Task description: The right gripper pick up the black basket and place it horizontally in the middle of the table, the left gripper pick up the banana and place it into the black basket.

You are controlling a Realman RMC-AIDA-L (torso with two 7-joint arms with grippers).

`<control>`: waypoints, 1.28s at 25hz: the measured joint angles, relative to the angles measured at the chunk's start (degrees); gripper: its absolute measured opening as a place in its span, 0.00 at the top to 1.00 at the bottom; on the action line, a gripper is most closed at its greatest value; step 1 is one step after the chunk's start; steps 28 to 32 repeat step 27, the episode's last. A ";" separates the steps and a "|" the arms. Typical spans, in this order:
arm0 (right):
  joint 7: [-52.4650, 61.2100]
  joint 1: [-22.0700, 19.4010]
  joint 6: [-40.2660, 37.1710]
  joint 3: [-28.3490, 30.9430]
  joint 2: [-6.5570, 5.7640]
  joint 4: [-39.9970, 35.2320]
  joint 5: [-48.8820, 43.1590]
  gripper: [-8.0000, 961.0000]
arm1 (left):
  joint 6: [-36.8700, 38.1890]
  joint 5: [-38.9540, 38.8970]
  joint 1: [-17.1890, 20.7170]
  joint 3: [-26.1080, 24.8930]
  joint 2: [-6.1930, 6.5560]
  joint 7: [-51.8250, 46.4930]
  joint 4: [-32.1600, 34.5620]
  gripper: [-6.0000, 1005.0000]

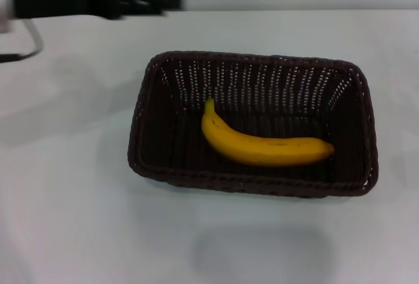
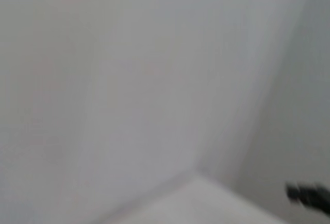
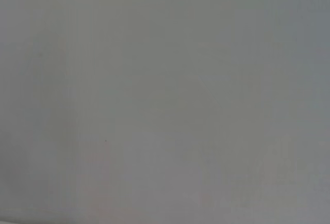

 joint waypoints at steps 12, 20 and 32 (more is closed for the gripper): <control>-4.23 1.18 -1.17 0.07 0.54 2.85 2.69 0.68 | 2.76 -33.52 22.56 -8.81 -0.54 39.25 -18.40 0.12; -13.21 1.94 -0.83 0.11 0.56 10.44 7.37 0.68 | 1.98 -42.86 26.23 -19.72 -0.52 64.69 -39.33 0.12; -19.50 1.89 -0.12 0.02 0.69 15.70 11.36 0.68 | 1.94 -48.67 26.97 -21.98 -0.57 75.55 -45.93 0.12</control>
